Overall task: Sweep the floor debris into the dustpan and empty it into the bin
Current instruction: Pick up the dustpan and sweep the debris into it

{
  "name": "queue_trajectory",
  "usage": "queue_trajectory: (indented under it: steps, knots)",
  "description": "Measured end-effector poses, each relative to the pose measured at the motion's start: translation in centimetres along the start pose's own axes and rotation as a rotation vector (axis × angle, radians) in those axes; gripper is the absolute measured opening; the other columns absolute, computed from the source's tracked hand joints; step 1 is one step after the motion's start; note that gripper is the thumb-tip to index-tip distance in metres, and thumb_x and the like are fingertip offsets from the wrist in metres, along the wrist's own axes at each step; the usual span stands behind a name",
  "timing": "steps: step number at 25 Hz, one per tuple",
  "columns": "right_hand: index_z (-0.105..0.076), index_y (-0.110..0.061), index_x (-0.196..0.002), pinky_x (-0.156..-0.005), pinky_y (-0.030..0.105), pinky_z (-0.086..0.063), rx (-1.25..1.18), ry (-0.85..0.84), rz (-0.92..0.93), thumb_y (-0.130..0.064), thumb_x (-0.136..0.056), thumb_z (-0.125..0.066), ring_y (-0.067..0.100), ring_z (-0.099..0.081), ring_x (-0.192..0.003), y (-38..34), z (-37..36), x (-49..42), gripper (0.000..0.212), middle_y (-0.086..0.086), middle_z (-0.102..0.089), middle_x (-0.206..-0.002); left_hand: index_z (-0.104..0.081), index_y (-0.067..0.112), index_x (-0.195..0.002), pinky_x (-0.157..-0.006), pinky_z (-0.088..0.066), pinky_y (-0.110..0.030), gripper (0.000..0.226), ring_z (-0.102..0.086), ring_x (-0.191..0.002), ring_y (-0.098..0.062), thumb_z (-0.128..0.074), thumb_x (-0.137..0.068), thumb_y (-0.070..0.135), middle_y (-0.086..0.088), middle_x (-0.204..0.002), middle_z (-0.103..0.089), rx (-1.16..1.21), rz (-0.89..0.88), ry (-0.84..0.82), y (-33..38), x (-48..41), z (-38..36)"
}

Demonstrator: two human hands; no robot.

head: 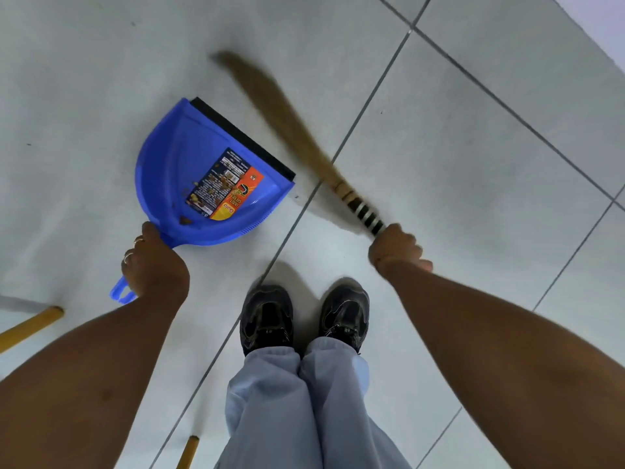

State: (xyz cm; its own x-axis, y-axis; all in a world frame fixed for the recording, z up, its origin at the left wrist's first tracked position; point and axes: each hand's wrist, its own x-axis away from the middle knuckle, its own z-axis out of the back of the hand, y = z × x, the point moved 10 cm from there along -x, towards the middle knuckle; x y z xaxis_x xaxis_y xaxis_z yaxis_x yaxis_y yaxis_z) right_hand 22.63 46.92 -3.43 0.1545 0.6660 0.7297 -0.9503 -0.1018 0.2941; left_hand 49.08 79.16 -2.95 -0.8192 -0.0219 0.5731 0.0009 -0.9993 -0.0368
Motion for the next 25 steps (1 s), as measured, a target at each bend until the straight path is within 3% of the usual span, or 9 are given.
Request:
queue_trajectory:
  steps: [3,7,12,16,19,25]
  knots:
    - [-0.052,-0.017,-0.122,-0.100,0.050,-0.031,0.042,-0.083,0.049,-0.013,-0.091,-0.045,0.032,-0.050,-0.118,2.1,-2.4,3.2,0.032,0.012,-0.056,-0.122,-0.038,-0.004,-0.126,-0.098,-0.036,-0.055,0.048,-0.047,-0.109,-0.053,-0.048,-0.080,-0.012,-0.033,-0.118,-0.053,0.033,0.025,-0.024,0.5,1.0,0.5]
    - [-0.050,-0.012,-0.119,-0.099,0.048,-0.033,-0.131,-0.148,-0.003,-0.021,-0.089,-0.051,0.034,-0.052,-0.115,6.7,-2.7,7.0,0.032,0.013,-0.056,-0.120,-0.042,-0.006,-0.120,-0.099,-0.036,-0.054,0.042,-0.048,-0.112,-0.051,-0.049,-0.079,-0.013,-0.032,-0.121,-0.053,0.142,0.073,-0.059,1.1,3.8,2.2]
    - [-0.048,-0.006,-0.118,-0.096,0.049,-0.040,-0.429,-0.112,-0.165,-0.001,-0.087,-0.042,0.037,-0.055,-0.109,13.3,0.6,12.5,0.032,0.018,-0.057,-0.118,-0.044,-0.005,-0.117,-0.091,-0.041,-0.050,0.034,-0.051,-0.110,-0.046,-0.052,-0.084,-0.008,-0.029,-0.117,-0.056,0.241,-0.006,-0.057,4.3,11.4,8.2]
    - [-0.045,-0.011,-0.133,-0.100,0.051,-0.041,-0.615,-0.058,-0.060,-0.004,-0.091,-0.050,0.036,-0.054,-0.113,15.6,6.3,18.1,0.043,0.016,-0.055,-0.124,-0.045,0.002,-0.119,-0.088,-0.044,-0.047,0.037,-0.054,-0.109,-0.042,-0.060,-0.085,0.004,-0.023,-0.117,-0.060,0.196,-0.130,-0.076,8.0,18.8,14.3]
    - [-0.027,-0.019,-0.148,-0.101,0.049,-0.038,-0.617,0.038,0.010,-0.017,-0.094,-0.050,0.035,-0.052,-0.120,19.3,11.7,21.0,0.059,0.015,-0.052,-0.130,-0.044,0.006,-0.119,-0.086,-0.045,-0.045,0.040,-0.055,-0.108,-0.041,-0.063,-0.084,0.013,-0.019,-0.116,-0.061,0.144,-0.249,-0.104,12.4,25.5,18.3]
    - [-0.007,-0.032,-0.152,-0.091,0.046,-0.045,-0.658,0.072,0.169,-0.029,-0.098,-0.044,0.037,-0.057,-0.108,28.1,18.9,19.0,0.066,0.018,-0.053,-0.122,-0.043,0.005,-0.119,-0.087,-0.045,-0.046,0.040,-0.054,-0.109,-0.042,-0.062,-0.085,0.017,-0.020,-0.116,-0.061,0.114,-0.306,-0.072,21.2,37.6,18.0]
